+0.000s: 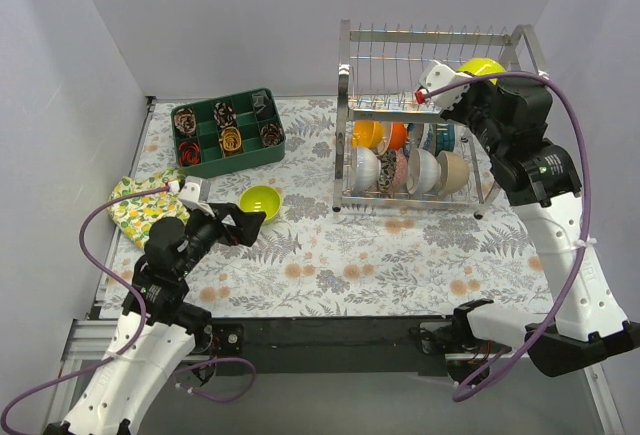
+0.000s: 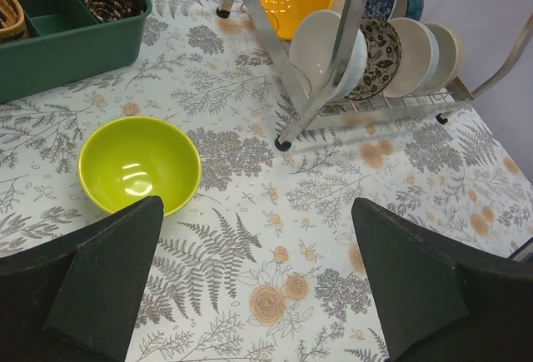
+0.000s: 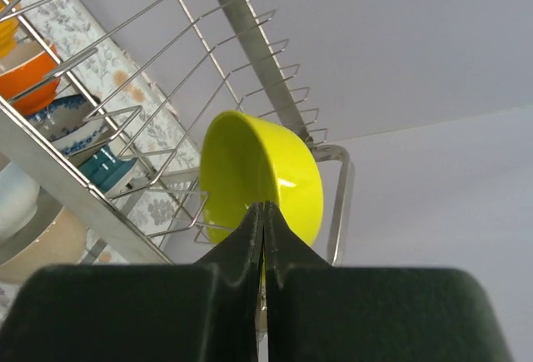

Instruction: Unload the bowls from the dish rack

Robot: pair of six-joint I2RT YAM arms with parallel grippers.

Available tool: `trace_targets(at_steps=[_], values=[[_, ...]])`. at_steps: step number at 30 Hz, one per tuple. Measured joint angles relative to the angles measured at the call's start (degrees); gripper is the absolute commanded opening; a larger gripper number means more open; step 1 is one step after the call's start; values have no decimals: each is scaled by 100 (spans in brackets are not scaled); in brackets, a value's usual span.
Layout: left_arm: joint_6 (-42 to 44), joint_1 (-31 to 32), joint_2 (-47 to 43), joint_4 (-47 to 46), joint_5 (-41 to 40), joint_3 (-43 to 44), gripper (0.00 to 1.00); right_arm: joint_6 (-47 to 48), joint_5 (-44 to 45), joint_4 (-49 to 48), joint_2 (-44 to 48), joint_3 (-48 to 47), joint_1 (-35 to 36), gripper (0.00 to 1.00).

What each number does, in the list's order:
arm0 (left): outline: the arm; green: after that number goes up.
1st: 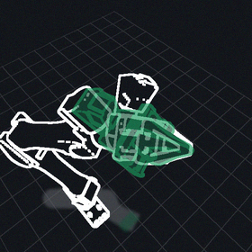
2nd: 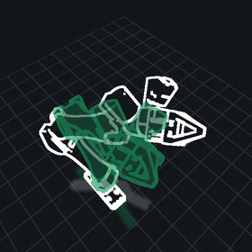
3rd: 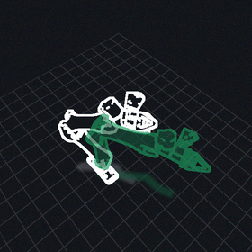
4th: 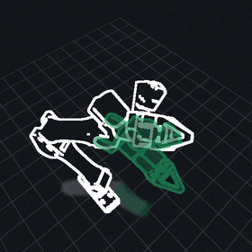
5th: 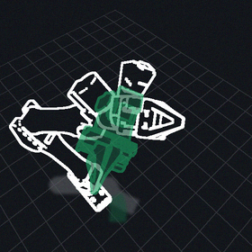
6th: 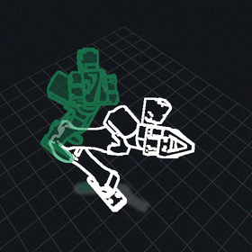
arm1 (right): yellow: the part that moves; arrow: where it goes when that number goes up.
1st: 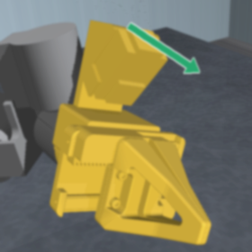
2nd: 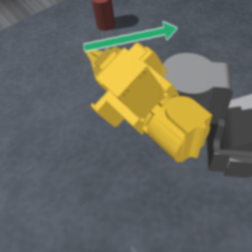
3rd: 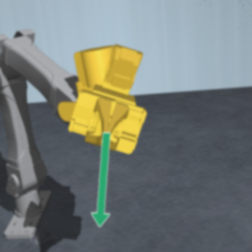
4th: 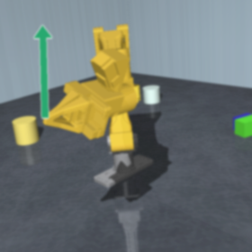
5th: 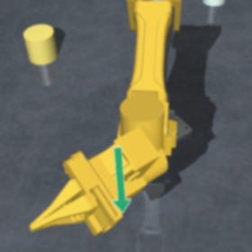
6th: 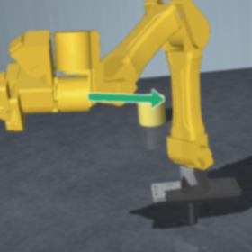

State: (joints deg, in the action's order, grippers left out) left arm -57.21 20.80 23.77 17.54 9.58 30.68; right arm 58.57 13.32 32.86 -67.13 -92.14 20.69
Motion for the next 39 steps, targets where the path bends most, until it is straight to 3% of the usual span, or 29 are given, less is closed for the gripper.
trace_targets(at_steps=[11,12,15,18,24,39], values=[[0,0,57,0,0,0,98,101,-31,-501,28,26,-7,1],[0,0,57,0,0,0,98,105,-17,-542,28,61,-7,3],[0,0,63,0,0,0,98,42,57,-627,13,129,-7,24],[0,0,83,0,0,0,98,-184,251,-804,-15,131,-13,36],[-2,0,81,0,0,0,98,-883,496,-1043,-240,-7,-144,47],[-20,0,83,2,2,0,98,-2186,-227,-1014,-1705,-1099,-807,49]])
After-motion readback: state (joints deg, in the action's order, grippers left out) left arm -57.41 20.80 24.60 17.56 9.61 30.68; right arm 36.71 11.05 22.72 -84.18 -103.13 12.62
